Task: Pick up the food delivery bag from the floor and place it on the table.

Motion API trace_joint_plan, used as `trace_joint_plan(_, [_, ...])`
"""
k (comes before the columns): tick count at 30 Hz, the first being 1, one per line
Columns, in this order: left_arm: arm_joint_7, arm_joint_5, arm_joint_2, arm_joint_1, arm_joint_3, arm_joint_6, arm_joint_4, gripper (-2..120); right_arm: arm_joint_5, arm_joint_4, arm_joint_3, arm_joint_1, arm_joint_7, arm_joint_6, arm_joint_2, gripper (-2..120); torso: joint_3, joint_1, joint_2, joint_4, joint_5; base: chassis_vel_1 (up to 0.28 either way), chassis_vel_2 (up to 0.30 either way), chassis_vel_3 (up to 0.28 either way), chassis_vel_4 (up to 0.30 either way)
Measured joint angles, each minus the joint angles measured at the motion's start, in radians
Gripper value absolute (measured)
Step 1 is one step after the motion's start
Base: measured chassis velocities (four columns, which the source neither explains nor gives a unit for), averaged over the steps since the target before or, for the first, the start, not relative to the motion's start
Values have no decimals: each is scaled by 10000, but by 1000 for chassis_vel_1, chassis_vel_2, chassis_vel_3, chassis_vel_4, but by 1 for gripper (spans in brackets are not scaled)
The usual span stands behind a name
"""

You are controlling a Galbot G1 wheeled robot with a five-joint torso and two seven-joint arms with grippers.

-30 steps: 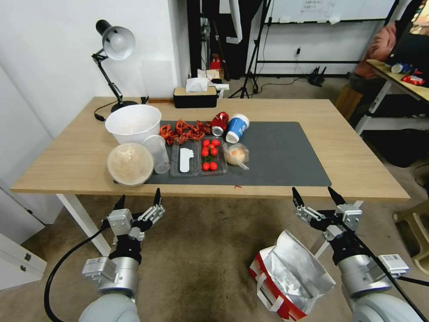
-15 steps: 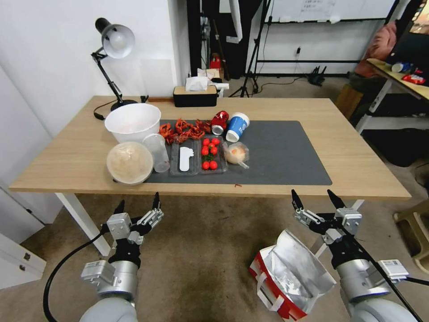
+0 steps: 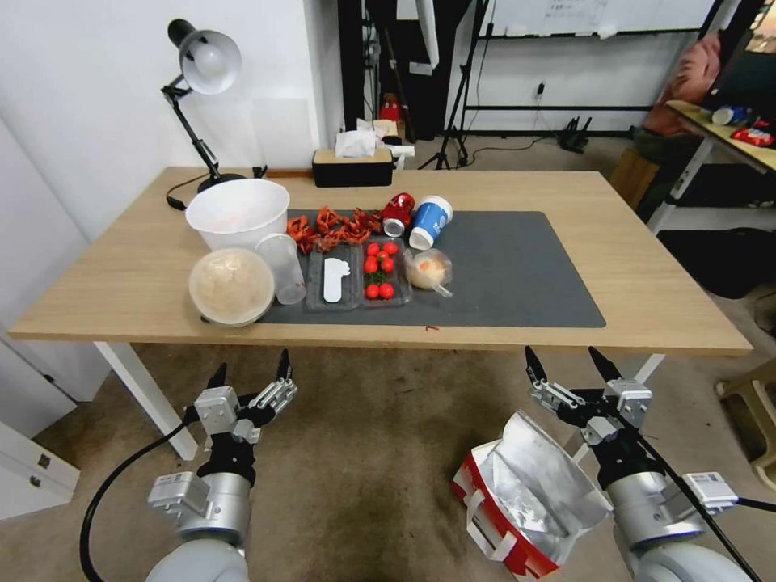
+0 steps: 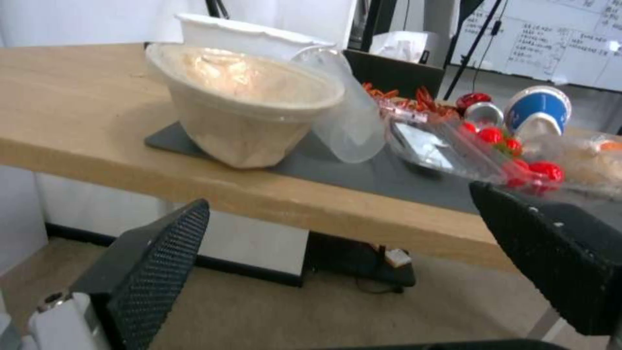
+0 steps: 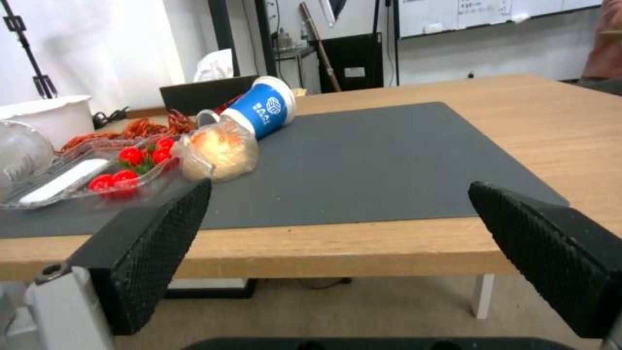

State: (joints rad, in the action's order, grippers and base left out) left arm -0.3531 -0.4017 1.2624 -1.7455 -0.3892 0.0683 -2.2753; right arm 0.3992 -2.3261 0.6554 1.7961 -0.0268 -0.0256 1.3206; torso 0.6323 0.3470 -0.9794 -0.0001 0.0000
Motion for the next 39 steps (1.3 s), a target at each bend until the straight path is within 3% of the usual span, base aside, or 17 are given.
trace_joint_plan(39, [191,65,42,-259,99,49,-95,100,-62,22,-99,250,-202,75,196,100,-1046,-782,1827,0,1,0,0,0,0])
